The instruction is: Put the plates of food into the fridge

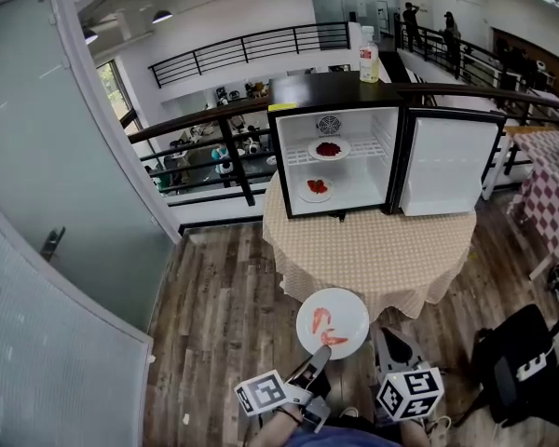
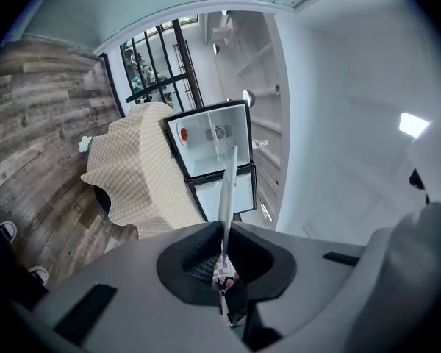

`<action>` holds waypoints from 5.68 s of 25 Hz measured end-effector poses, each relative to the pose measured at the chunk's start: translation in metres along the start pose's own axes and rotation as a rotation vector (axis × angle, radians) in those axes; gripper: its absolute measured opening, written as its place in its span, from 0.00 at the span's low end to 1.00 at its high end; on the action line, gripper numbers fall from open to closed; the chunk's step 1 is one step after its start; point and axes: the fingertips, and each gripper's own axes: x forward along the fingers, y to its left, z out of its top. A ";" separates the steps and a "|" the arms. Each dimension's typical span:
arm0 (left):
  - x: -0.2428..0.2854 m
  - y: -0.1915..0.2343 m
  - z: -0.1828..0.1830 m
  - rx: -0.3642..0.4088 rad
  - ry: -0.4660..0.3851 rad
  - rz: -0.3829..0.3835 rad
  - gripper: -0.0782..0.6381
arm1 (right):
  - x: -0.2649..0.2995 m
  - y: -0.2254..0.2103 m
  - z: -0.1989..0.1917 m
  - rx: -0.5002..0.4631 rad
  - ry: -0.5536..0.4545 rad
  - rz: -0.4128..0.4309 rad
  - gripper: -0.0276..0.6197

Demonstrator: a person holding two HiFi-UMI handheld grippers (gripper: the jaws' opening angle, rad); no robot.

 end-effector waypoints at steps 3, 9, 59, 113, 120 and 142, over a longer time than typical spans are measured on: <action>0.004 0.002 -0.007 0.021 -0.001 0.019 0.15 | -0.003 -0.007 -0.002 0.000 0.002 0.017 0.07; 0.014 0.001 -0.025 0.016 -0.014 0.025 0.15 | -0.006 -0.022 -0.006 -0.008 0.010 0.050 0.07; 0.249 0.055 0.237 -0.057 0.043 -0.059 0.15 | 0.295 -0.102 0.083 0.057 0.066 -0.058 0.07; 0.534 0.203 0.276 -0.194 0.090 0.278 0.15 | 0.378 -0.226 0.104 -0.023 0.261 0.112 0.07; 0.553 0.213 0.278 -0.213 0.080 0.313 0.15 | 0.377 -0.231 0.107 -0.019 0.253 0.102 0.07; 0.565 0.200 0.288 0.160 0.174 0.574 0.58 | 0.368 -0.242 0.106 -0.015 0.243 0.077 0.07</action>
